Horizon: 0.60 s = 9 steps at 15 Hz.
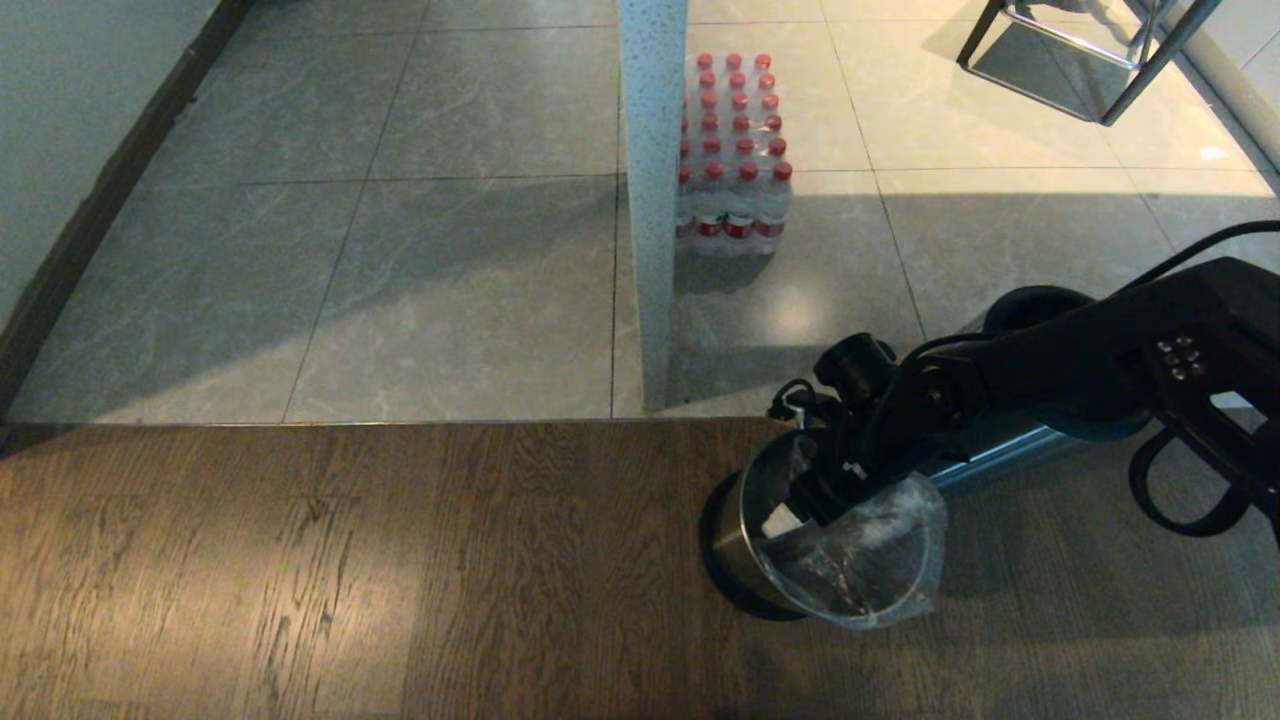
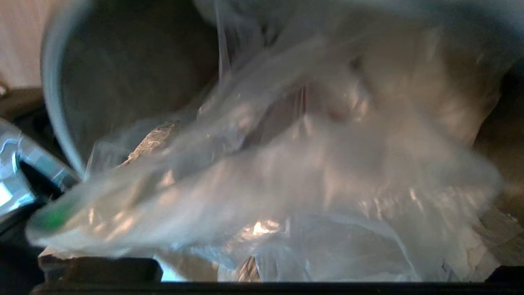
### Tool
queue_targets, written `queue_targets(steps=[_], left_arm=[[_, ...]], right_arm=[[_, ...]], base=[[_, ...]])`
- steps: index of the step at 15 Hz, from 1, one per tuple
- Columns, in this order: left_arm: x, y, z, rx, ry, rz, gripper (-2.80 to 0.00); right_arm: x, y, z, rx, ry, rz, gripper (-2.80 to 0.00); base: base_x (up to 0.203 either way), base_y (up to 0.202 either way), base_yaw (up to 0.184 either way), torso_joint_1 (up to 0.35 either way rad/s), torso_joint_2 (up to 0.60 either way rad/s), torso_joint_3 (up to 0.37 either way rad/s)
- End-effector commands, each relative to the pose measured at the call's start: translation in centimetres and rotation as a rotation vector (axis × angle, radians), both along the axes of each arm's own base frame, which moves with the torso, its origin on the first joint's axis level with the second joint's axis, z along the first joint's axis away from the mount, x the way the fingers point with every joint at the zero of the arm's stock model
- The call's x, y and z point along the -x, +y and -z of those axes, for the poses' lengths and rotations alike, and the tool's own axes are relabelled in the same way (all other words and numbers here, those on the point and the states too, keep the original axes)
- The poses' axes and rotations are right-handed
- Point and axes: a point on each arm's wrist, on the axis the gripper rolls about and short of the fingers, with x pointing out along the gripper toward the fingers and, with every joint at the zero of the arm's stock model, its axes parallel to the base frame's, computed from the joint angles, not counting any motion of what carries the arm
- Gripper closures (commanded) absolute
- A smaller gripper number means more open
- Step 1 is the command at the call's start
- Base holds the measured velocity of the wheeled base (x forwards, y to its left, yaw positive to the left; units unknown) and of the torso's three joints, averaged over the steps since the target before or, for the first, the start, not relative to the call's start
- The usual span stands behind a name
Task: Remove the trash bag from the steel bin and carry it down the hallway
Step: Pick up the trash bag
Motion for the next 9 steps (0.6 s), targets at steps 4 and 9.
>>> queue_targets(steps=[4,9], left_arm=[[0.0,0.0,0.0,0.000,0.000,0.000,0.00],[0.0,0.0,0.0,0.000,0.000,0.000,0.00]], right_arm=[[-1.1,0.6,1.3,0.005,-0.072,-0.003,-2.80],[-1.6,1.0,2.5,0.029,-0.101,-0.024,-2.80]], base=[[0.000,0.000,0.000,0.000,0.00,0.000],[0.000,0.000,0.000,0.000,0.00,0.000]])
